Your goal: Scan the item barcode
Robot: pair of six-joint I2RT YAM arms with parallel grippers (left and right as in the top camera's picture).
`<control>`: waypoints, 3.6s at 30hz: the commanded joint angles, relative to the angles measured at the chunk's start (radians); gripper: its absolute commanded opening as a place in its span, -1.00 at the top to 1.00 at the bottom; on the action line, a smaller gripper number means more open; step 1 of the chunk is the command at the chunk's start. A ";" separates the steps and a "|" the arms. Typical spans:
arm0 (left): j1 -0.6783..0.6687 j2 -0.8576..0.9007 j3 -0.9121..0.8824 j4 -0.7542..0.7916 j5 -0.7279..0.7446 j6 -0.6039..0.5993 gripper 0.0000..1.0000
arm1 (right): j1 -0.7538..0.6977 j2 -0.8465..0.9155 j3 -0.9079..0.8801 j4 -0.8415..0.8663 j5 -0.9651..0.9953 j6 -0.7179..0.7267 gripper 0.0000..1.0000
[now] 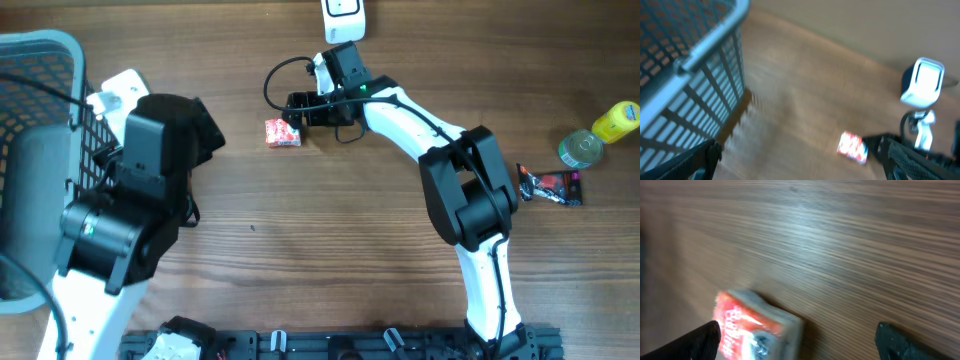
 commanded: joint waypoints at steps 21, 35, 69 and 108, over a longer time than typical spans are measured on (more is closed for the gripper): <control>0.004 -0.248 -0.002 0.052 -0.061 0.141 -1.00 | 0.234 0.034 0.257 -0.365 0.437 0.469 -0.99; 0.004 -0.248 -0.002 0.003 -0.058 0.140 -1.00 | 0.259 0.150 0.257 -0.239 0.431 0.563 -0.99; 0.004 -0.237 -0.002 -0.021 0.018 0.140 -1.00 | 0.209 0.167 0.259 -0.465 0.204 0.214 -0.06; 0.004 0.027 -0.002 -0.034 0.059 0.088 -1.00 | -0.036 0.127 0.259 0.125 -0.068 -0.086 -0.06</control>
